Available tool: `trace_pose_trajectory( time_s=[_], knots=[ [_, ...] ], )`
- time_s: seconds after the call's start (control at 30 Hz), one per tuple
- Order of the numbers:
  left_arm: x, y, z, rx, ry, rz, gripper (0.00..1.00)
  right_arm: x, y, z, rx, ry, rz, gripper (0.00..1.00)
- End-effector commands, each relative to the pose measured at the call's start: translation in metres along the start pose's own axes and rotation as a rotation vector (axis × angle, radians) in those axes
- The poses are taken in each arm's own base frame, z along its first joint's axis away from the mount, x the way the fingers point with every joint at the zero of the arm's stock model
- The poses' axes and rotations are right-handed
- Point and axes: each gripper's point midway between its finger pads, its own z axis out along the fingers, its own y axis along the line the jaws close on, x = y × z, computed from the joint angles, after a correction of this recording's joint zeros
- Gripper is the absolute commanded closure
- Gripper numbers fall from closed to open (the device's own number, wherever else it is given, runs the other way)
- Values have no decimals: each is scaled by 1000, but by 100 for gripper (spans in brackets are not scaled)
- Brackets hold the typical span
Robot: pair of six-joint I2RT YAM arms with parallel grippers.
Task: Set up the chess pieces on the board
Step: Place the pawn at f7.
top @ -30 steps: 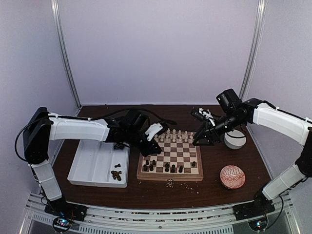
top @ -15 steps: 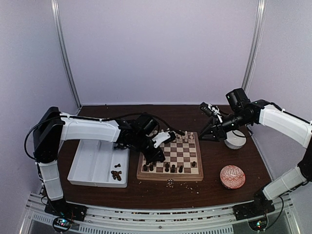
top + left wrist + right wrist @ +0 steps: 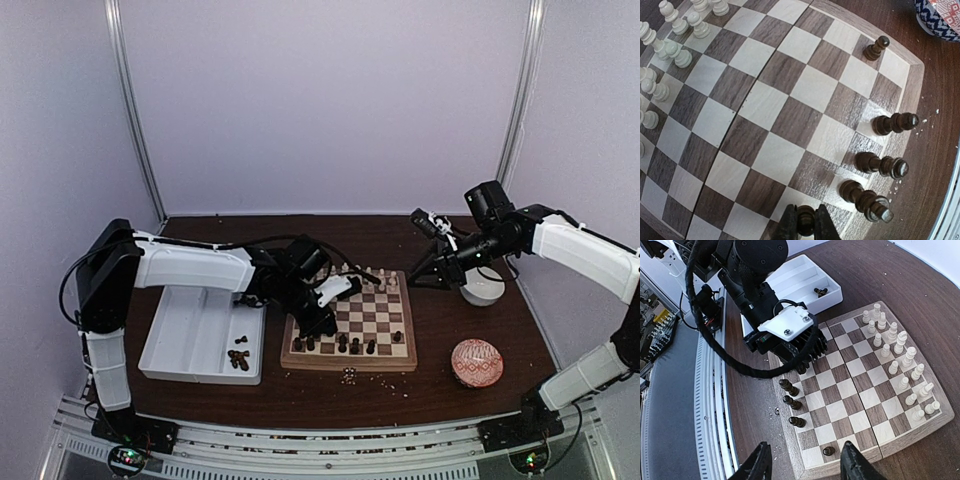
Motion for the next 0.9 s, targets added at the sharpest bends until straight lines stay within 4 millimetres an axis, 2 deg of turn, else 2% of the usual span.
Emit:
trace_pose_trajectory(
  time_s=[0.0, 0.4, 0.57, 0.73, 0.87],
  knots=[
    [-5, 2, 6, -15, 8, 28, 94, -2, 3, -3, -11, -19, -14, 53],
    [-1, 3, 9, -27, 32, 38, 95, -1, 3, -2, -22, -16, -10, 53],
    [-1, 3, 9, -35, 32, 38, 88, -1, 4, -2, -26, -16, -10, 53],
    [-9, 0, 2, -37, 10, 46, 84, 0, 4, -2, -28, -14, -7, 53],
    [-20, -2, -13, -47, -19, 47, 82, -1, 4, -2, -28, -15, -8, 53]
  ],
)
